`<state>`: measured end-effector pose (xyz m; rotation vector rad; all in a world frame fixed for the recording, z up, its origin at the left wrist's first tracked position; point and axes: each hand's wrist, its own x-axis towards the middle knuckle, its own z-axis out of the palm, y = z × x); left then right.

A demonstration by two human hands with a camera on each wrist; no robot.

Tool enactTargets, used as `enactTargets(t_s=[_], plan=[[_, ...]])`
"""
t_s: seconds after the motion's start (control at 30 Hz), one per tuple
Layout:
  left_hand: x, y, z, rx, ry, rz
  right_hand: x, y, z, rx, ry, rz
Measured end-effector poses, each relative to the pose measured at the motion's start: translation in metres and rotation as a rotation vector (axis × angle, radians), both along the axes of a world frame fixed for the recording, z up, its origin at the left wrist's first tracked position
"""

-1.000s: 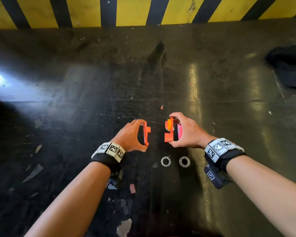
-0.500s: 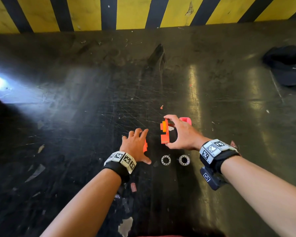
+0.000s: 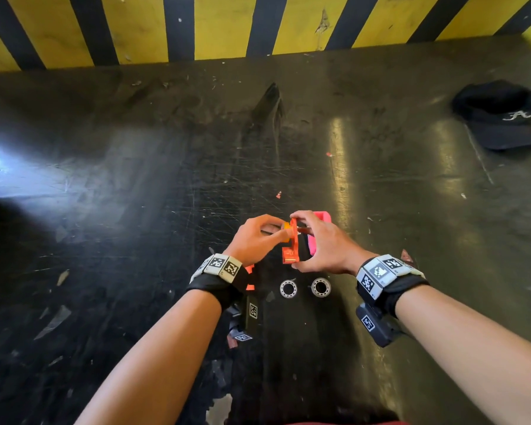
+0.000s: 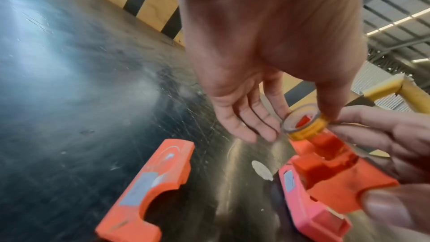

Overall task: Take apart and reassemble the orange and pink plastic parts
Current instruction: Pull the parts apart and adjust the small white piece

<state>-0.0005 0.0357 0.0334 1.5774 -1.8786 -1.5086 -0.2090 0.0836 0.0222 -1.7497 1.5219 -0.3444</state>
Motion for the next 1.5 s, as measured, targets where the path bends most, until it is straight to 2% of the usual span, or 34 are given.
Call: enactTargets(t_s=[0.07, 0.1, 0.2, 0.27, 0.4, 0.53, 0.6, 0.73, 0.8, 0.87, 0.93, 1.03, 1.1, 1.23, 1.5], plan=[[0.007, 0.005, -0.006, -0.063, -0.097, 0.014, -0.005, 0.001, -0.003, 0.016, 0.017, -0.011], [0.01, 0.008, -0.009, -0.119, -0.201, -0.036, -0.009, 0.002, -0.006, 0.023, 0.028, -0.018], [0.013, 0.022, -0.022, -0.255, -0.582, -0.327, -0.018, 0.002, -0.013, 0.042, 0.053, -0.039], [0.011, 0.032, -0.031, -0.291, -0.72, -0.456, -0.02, 0.002, -0.016, 0.043, 0.057, -0.043], [0.006, 0.041, -0.043, -0.331, -0.815, -0.543, -0.02, 0.003, -0.017, 0.059, 0.051, -0.034], [0.001, 0.046, -0.041, -0.435, -0.756, -0.513, -0.021, 0.004, -0.017, 0.056, 0.049, -0.044], [-0.007, 0.05, -0.038, -0.478, -0.753, -0.555, -0.021, 0.004, -0.017, 0.05, 0.048, -0.056], [-0.024, 0.059, -0.04, -0.484, -0.92, -0.736, -0.02, 0.005, -0.018, 0.028, 0.038, -0.072], [-0.028, 0.062, -0.042, -0.518, -0.941, -0.75, -0.021, 0.007, -0.018, 0.024, 0.028, -0.071], [-0.028, 0.061, -0.039, -0.523, -0.883, -0.696, -0.025, 0.008, -0.018, 0.016, 0.026, -0.077], [-0.025, 0.052, -0.033, -0.482, -0.757, -0.534, -0.03, 0.009, -0.016, 0.003, 0.01, -0.099], [-0.012, 0.028, -0.021, -0.306, -0.396, -0.118, -0.037, 0.01, -0.012, 0.003, -0.016, -0.118], [-0.007, 0.013, -0.01, -0.208, -0.182, 0.006, -0.036, 0.009, -0.009, 0.014, -0.026, -0.115], [-0.01, 0.003, 0.006, -0.151, -0.036, -0.023, -0.025, 0.004, -0.001, 0.016, -0.04, -0.081], [-0.007, 0.01, 0.009, -0.079, 0.087, 0.027, -0.017, 0.001, 0.01, 0.026, -0.051, -0.006]])
